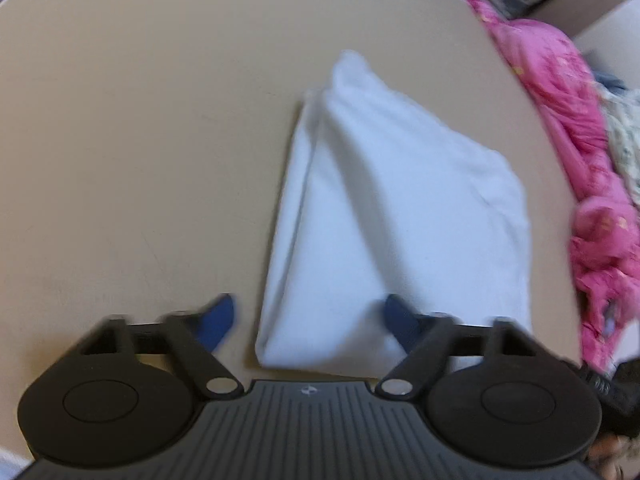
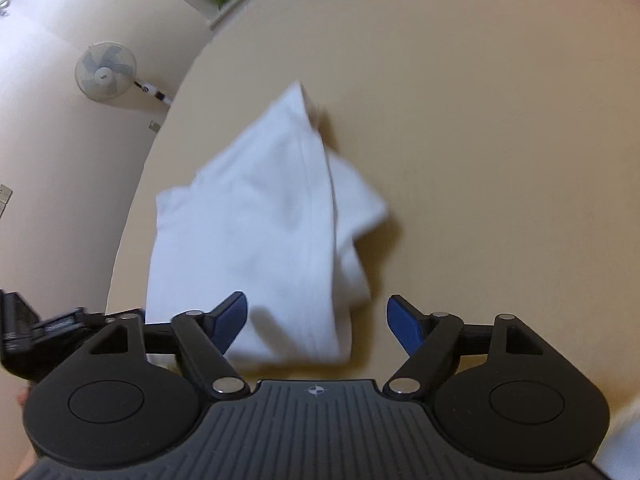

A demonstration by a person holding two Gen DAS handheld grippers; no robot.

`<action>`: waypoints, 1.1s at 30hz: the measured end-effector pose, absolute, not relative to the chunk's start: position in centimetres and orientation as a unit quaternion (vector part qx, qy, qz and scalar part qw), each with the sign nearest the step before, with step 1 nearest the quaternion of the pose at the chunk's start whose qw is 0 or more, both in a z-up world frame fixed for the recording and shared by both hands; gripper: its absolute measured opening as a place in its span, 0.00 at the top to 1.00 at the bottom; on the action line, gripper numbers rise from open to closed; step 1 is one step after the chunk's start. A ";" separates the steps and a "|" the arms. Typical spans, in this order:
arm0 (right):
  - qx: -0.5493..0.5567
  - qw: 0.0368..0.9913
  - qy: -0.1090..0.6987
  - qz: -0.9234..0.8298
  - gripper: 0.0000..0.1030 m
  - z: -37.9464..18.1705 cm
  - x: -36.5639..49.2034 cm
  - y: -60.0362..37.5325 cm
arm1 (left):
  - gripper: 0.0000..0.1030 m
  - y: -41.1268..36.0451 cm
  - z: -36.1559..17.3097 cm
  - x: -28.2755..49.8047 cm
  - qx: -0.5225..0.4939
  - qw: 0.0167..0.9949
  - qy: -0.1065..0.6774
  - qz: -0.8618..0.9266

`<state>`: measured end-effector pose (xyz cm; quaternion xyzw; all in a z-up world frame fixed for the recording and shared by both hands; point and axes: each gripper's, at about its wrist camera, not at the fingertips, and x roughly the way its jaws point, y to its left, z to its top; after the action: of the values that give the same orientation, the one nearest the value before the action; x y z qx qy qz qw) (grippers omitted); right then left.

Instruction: Fold small clothes

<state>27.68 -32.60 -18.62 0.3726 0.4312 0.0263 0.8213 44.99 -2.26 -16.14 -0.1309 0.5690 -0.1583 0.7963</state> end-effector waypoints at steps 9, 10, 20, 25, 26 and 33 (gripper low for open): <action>0.313 0.856 0.412 0.006 0.99 -16.5 28.8 -31.4 | 1.00 -0.5 -15.4 41.0 -0.095 0.830 0.545 -0.068; 0.296 0.856 0.424 -0.010 0.99 -17.0 29.0 -31.4 | 1.00 -0.1 -15.9 41.1 -0.099 0.826 0.552 -0.055; 0.288 0.855 0.428 -0.058 0.42 -14.0 25.5 -30.4 | 0.01 -3.8 -8.3 36.5 -0.011 0.876 0.481 -0.036; 0.112 0.918 0.376 -0.052 0.05 -7.3 22.3 -22.8 | 0.01 -8.9 -5.1 30.6 0.052 0.892 0.449 -0.014; 0.090 0.924 0.367 -0.064 0.05 -6.7 21.2 -21.9 | 0.01 -9.6 -5.0 29.4 0.048 0.892 0.449 -0.018; 0.106 0.912 0.388 -0.080 0.04 -7.6 16.3 -18.6 | 0.01 -9.3 -5.6 23.3 0.016 0.887 0.461 -0.026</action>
<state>16.30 -18.62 -7.56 0.1063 0.3881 -0.0795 0.9120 23.33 -9.29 -5.63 0.0158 0.4613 -0.0258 0.8867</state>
